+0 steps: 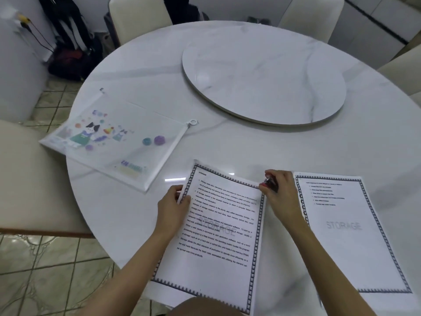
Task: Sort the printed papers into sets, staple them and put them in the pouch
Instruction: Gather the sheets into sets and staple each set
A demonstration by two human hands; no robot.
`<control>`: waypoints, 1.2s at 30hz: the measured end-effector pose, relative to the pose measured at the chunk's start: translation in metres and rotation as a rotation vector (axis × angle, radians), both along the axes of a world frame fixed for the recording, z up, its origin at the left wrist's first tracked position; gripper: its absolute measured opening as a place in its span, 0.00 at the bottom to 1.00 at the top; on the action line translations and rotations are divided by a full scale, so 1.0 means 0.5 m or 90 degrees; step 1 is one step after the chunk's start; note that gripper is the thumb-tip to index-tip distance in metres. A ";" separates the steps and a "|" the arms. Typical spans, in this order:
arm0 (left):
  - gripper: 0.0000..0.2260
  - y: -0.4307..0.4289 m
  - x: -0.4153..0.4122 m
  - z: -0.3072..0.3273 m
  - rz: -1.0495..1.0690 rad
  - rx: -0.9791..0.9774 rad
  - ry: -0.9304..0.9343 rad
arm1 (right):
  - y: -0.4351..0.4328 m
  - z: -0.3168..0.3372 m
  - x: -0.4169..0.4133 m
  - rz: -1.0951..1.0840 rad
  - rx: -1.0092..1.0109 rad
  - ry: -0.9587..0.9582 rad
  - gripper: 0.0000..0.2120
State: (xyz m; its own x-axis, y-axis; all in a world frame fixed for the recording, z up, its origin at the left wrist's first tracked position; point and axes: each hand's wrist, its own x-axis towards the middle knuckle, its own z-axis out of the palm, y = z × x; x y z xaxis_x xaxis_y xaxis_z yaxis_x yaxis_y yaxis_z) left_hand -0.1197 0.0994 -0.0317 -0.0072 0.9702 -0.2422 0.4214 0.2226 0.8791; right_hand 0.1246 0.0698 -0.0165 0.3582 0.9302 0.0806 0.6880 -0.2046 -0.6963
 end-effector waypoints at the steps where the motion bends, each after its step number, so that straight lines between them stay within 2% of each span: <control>1: 0.11 -0.005 -0.002 -0.004 0.001 -0.006 0.002 | -0.010 -0.012 0.011 -0.036 -0.016 0.006 0.19; 4: 0.10 -0.016 -0.006 -0.012 0.004 -0.017 0.007 | -0.037 -0.045 0.038 -0.120 -0.064 0.020 0.19; 10: 0.09 -0.027 -0.009 -0.009 -0.004 0.013 0.012 | -0.041 -0.071 0.056 -0.184 -0.084 -0.013 0.18; 14: 0.12 -0.031 -0.007 0.002 -0.007 0.033 0.014 | -0.018 -0.068 0.057 -0.171 -0.082 -0.021 0.21; 19: 0.11 -0.043 -0.008 0.016 -0.002 0.076 -0.032 | -0.007 -0.047 0.037 -0.129 -0.035 -0.047 0.22; 24: 0.10 -0.041 -0.011 0.026 0.027 0.081 -0.088 | -0.041 -0.019 -0.002 -0.092 -0.014 0.121 0.19; 29: 0.09 -0.037 0.009 0.052 0.060 0.089 -0.165 | -0.097 -0.011 -0.017 -0.022 -0.117 0.367 0.12; 33: 0.09 -0.043 0.048 0.075 0.079 0.078 -0.197 | -0.125 -0.009 0.007 -0.007 -0.105 0.449 0.08; 36: 0.11 -0.059 0.096 0.089 0.086 0.055 -0.218 | -0.135 0.014 0.054 -0.029 -0.092 0.432 0.10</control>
